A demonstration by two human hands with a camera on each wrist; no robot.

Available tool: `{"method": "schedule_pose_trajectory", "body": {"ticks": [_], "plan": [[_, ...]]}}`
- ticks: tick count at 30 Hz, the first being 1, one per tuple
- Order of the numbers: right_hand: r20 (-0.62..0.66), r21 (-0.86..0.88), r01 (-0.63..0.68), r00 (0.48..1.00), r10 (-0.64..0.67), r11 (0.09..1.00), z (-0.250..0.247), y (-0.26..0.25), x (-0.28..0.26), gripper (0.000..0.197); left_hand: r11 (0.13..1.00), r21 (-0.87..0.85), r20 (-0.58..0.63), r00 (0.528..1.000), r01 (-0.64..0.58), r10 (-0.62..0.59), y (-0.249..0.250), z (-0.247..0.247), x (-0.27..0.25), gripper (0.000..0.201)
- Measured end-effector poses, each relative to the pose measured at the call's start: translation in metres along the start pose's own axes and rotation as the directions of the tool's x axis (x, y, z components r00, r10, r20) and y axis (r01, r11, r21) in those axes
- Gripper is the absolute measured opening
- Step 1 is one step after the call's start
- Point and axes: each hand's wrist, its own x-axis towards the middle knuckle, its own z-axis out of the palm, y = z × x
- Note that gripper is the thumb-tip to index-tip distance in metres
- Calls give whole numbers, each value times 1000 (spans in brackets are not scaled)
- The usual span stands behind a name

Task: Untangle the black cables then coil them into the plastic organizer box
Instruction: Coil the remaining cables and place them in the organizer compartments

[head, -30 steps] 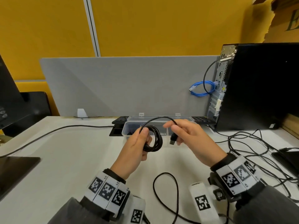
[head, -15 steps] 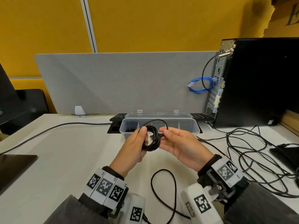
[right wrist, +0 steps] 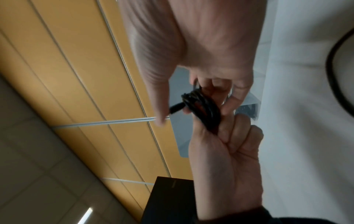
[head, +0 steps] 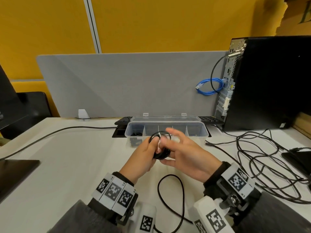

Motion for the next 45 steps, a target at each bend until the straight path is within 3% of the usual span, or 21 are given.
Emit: {"method": "schedule_pose_trajectory", "body": {"ticks": [2,5,8,11,14,15,18,19,21,23,25,26,28,29,30,32,35,38,39,41,45], "plan": [[10,-132,72,997,-72,989,-1,2,-1,59,999,11,30,999,-41,41,2,2,-2,29],[-20,-343,175,981,-193,923,-1,-2,-3,21,993,58,13,994,-107,107,5,5,-2,26],[-38,-548,259,942,-333,795,-3,-6,-3,12,990,107,-27,995,-89,92,1,2,0,28],[-58,-712,379,808,-587,592,-6,-19,-5,9,994,113,-82,997,14,-5,-5,-8,3,29],[-13,-781,443,692,-721,440,-14,-40,-12,8,998,61,-186,982,28,-16,-7,-18,7,27],[28,-840,401,706,-708,366,-19,-46,-15,8,999,48,-213,977,9,1,-7,-20,8,26],[95,-966,194,881,-464,172,-27,-45,-17,18,997,64,-257,965,-33,49,-9,-20,10,29],[119,-982,166,910,-397,86,-26,-39,-16,25,996,75,-257,964,-50,68,-10,-18,11,28],[177,-984,178,931,-320,-27,-16,-22,-12,29,990,108,-246,963,-85,110,-9,-14,11,25],[229,-972,236,932,-280,-11,-7,-14,-9,22,982,146,-233,961,-116,148,-9,-14,10,24],[303,-951,305,883,-359,-52,-7,-17,-8,26,977,168,-209,964,-129,163,-8,-17,9,24],[329,-944,299,830,-451,-139,-12,-21,-9,29,975,175,-188,968,-136,168,-6,-18,7,24],[371,-921,182,675,-637,-343,-23,-30,-9,29,976,143,-128,975,-163,181,0,-17,2,24],[354,-922,106,621,-700,-372,-28,-33,-10,28,980,100,-88,980,-172,181,4,-15,-2,25],[335,-928,72,587,-737,-365,-31,-35,-10,27,982,57,-47,982,-180,183,8,-12,-5,26],[297,-954,145,568,-768,-262,-35,-35,-7,26,980,13,4,980,-200,200,13,-7,-9,26],[160,-928,352,673,-722,123,-33,-31,-2,19,977,-6,0,977,-214,214,14,-1,-11,25],[-18,-702,402,815,-579,588,-22,-26,-1,22,972,31,-55,970,-235,236,10,-1,-8,28],[-61,-600,391,847,-527,698,-20,-24,-1,22,970,32,-70,968,-241,243,9,-1,-8,27],[-110,-444,361,887,-449,820,-16,-16,1,21,970,19,-81,966,-244,244,10,1,-8,24],[-155,-328,320,910,-384,889,-12,-8,2,15,968,41,-73,966,-247,249,8,6,-8,21]]}}
